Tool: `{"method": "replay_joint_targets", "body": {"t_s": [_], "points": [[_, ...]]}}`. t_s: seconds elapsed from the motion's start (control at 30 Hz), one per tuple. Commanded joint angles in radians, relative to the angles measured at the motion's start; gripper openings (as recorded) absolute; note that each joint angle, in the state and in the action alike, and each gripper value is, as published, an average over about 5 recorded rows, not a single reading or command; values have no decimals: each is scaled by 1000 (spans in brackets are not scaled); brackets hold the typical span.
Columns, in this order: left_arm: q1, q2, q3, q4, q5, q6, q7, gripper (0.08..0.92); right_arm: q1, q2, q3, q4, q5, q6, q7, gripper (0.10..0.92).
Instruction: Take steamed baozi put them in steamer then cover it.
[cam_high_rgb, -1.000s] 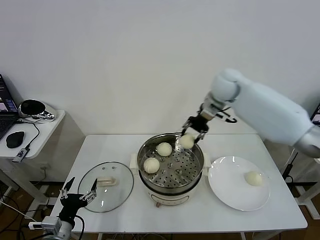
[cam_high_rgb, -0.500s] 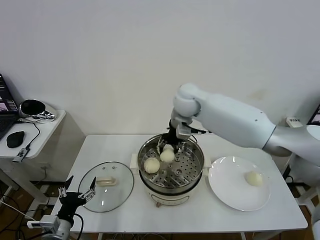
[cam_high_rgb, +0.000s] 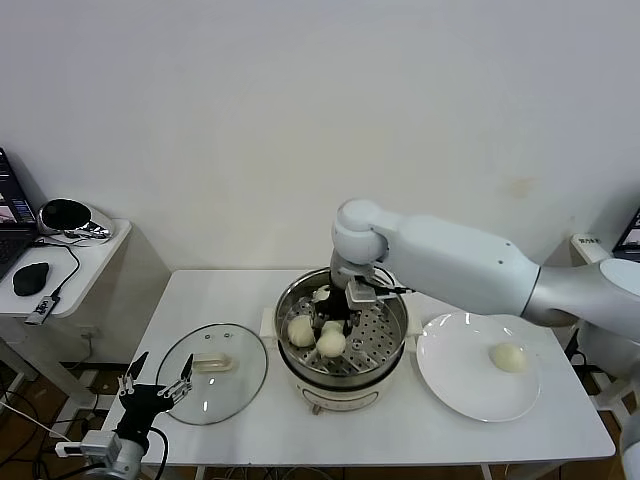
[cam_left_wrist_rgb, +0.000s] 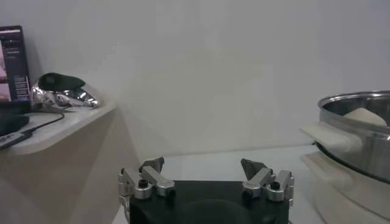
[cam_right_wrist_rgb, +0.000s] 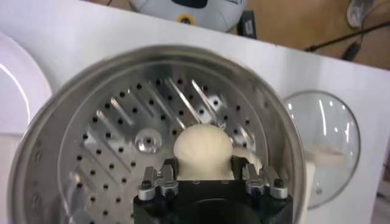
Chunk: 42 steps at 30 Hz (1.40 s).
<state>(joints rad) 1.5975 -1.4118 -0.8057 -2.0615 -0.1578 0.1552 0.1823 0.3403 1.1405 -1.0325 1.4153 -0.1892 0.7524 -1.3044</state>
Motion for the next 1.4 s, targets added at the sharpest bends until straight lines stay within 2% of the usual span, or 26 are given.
{"method": "replay_joint_targets", "body": {"t_s": [0.03,0.57,0.67,0.9,1.03,1.1,1.23,1.4], "points": [[0,0,1,1,0,0,0,823,-12,-9,-25,42,9,-7,1,543],[-5,-2,4,8,1,-1,-1,823,-23,-32,-34,48,5,-16,-3,548],[-6,-2,5,8,1,-1,-1,823,-21,-38,-27,49,-4,-31,7,596],[-12,-1,4,13,1,-1,0,823,20,-95,14,83,31,-135,6,785],[-17,-1,5,14,1,0,1,823,66,-157,47,94,89,-180,-6,820],[-16,0,7,12,2,1,2,823,88,-204,64,106,117,-264,-1,822],[-11,5,14,6,4,2,3,823,138,-345,52,143,214,-596,41,823],[-8,15,23,6,6,2,5,823,126,-525,50,139,320,-900,45,823]]}}
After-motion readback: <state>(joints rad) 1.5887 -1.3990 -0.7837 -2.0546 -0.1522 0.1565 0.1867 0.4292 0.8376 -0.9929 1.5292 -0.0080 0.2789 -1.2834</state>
